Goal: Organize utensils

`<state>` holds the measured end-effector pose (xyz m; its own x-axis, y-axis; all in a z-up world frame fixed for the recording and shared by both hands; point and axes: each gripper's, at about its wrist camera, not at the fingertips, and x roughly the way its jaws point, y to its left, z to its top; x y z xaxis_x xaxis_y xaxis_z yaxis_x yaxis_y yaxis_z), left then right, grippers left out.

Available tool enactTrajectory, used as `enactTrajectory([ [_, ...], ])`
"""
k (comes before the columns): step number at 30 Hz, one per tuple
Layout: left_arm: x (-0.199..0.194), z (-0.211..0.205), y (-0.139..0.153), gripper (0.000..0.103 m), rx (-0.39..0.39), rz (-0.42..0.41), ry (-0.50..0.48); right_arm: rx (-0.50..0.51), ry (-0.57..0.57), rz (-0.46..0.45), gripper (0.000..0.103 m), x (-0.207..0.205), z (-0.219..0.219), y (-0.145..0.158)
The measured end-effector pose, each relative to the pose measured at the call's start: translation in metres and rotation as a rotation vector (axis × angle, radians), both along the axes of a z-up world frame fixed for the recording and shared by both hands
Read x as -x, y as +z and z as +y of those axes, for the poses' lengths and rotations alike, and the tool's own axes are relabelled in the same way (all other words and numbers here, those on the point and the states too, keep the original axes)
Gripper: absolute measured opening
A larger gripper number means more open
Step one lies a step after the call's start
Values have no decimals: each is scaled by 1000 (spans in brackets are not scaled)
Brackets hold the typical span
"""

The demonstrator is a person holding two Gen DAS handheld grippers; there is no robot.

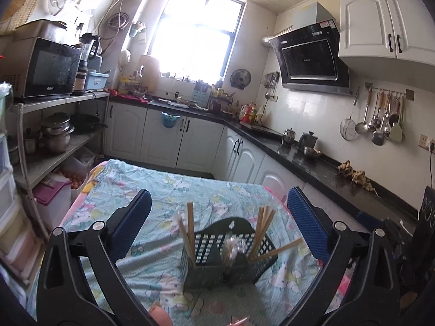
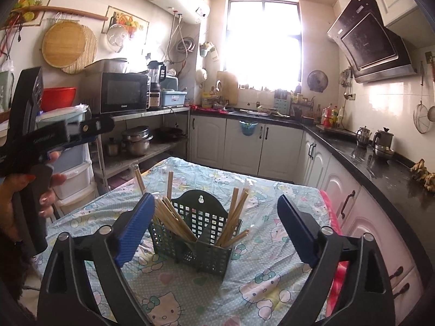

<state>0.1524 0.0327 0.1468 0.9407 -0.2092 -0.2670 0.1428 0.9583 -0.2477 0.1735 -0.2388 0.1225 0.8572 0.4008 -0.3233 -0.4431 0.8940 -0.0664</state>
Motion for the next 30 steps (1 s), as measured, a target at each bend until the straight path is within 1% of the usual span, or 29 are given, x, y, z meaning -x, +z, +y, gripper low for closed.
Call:
enactTrajectory([
  [4,12,-2,-10,92,-12,32,-6,-16,-22,-5,96,10,-4,-2],
  [10,26,-5,-29,92,-36,87,-2,-3,-40,-3,96,22,-7,-13],
  [13,33,-7,-41,92,-64,119,13,4,-48,12,96,28,-8,-25],
  [22,50,-12,-78,92,-96,206,30,44,-65,91,96,38,-9,-64],
  [25,53,-14,-89,92,-88,231,30,50,-75,108,96,39,-9,-74],
  [28,57,-16,-98,92,-94,233,44,48,-89,112,96,41,-10,-83],
  [30,62,-16,-106,92,-82,236,52,47,-99,107,96,41,-10,-88],
])
